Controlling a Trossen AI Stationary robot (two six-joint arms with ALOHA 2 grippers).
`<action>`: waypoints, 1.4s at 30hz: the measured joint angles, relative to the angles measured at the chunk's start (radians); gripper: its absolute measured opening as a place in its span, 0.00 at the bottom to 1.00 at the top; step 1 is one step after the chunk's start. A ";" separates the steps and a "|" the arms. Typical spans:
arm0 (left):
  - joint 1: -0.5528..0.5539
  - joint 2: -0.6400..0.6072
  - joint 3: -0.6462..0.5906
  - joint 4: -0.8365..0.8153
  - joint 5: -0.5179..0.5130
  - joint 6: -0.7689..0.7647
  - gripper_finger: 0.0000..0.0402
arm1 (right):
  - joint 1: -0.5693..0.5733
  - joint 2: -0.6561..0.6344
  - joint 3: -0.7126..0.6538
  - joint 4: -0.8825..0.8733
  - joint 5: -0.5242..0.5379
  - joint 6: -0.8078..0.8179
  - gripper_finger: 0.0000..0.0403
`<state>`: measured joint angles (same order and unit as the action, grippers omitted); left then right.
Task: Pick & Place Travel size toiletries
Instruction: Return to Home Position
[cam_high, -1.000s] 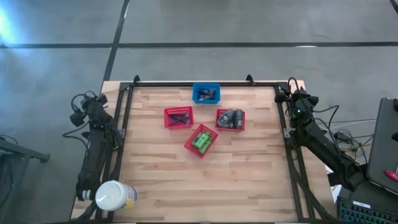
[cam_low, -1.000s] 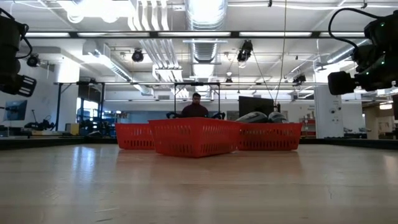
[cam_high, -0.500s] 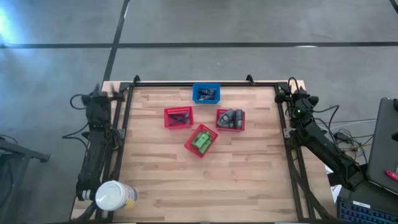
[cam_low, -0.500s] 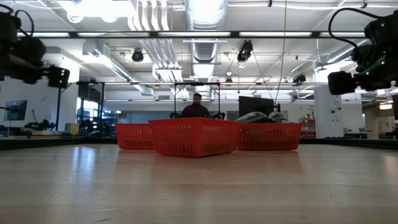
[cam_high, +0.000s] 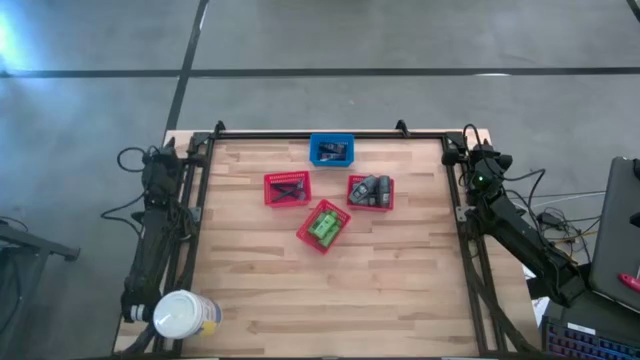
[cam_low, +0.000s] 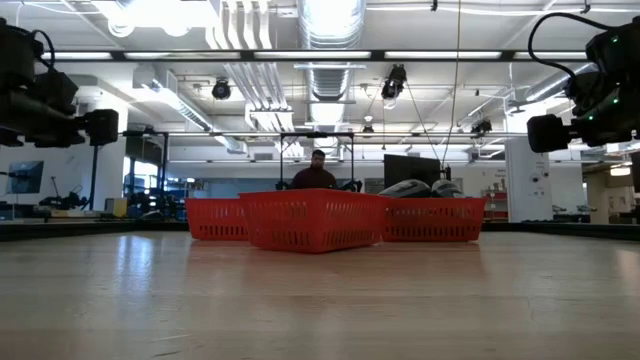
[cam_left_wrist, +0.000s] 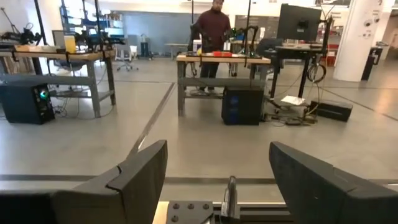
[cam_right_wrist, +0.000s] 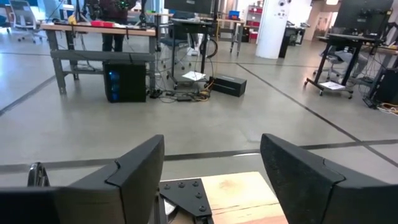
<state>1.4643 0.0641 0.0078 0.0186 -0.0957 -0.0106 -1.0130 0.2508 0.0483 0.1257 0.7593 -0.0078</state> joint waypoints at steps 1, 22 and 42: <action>0.000 0.008 0.000 0.000 -0.001 -0.001 0.71 | 0.000 0.000 0.000 0.000 0.000 0.000 0.66; 0.023 -0.041 -0.002 0.013 -0.003 -0.002 0.71 | 0.000 0.000 0.000 0.000 0.000 0.000 0.85; 0.032 -0.062 -0.002 0.045 -0.008 -0.002 0.71 | 0.000 0.000 0.000 0.001 0.000 0.000 0.82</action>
<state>1.4960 0.0017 0.0058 0.0635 -0.1034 -0.0124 -1.0130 0.2508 0.0483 0.1268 0.7597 -0.0078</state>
